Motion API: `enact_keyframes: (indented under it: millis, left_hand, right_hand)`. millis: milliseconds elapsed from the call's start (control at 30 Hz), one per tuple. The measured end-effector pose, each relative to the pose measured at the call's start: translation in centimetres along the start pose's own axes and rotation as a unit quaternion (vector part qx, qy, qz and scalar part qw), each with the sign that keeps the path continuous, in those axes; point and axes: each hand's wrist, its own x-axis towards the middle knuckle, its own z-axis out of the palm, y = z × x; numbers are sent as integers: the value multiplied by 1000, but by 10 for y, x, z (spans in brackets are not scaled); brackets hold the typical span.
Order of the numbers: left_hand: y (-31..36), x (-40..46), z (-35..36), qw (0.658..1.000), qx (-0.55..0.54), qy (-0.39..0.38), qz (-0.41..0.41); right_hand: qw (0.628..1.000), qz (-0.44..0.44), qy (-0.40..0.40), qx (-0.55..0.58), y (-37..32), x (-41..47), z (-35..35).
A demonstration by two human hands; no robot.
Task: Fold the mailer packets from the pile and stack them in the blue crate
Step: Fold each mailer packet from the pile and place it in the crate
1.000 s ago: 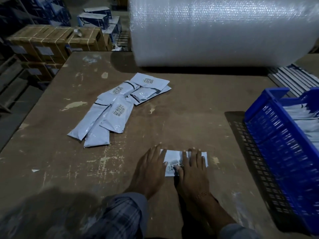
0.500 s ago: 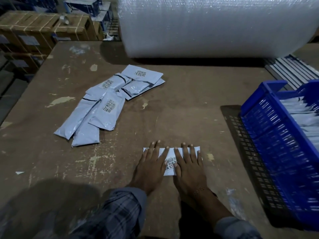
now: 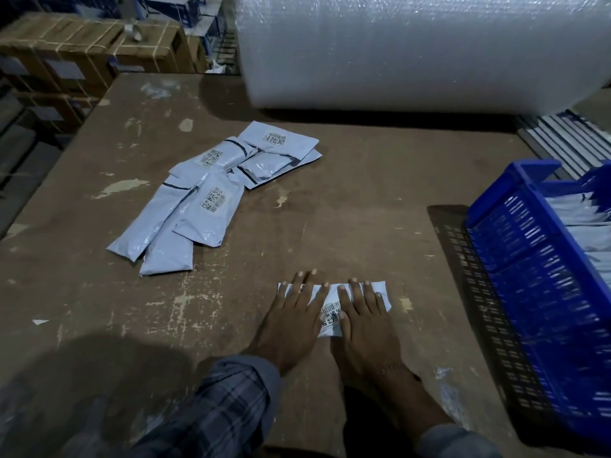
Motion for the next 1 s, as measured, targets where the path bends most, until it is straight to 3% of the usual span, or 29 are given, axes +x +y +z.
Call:
enact_keyframes:
  millis: [133, 333, 500, 733, 1000]
  left_hand:
    - [2, -2, 0, 999, 8, 1, 40]
    - [4, 13, 1, 998, -27, 1, -64]
    - [-3, -1, -1, 997, 38, 6, 63]
    - [-12, -5, -8, 996, 8, -16, 88]
    - [3, 9, -9, 998, -30, -11, -62]
  right_hand:
    - [1000, 14, -8, -8, 1, 18, 4]
    - [999, -2, 32, 17, -15, -32, 3]
    - [1000, -2, -9, 25, -1, -8, -6]
    - [995, 96, -12, -31, 1, 44, -8]
    - [999, 15, 30, -10, -9, -1, 8]
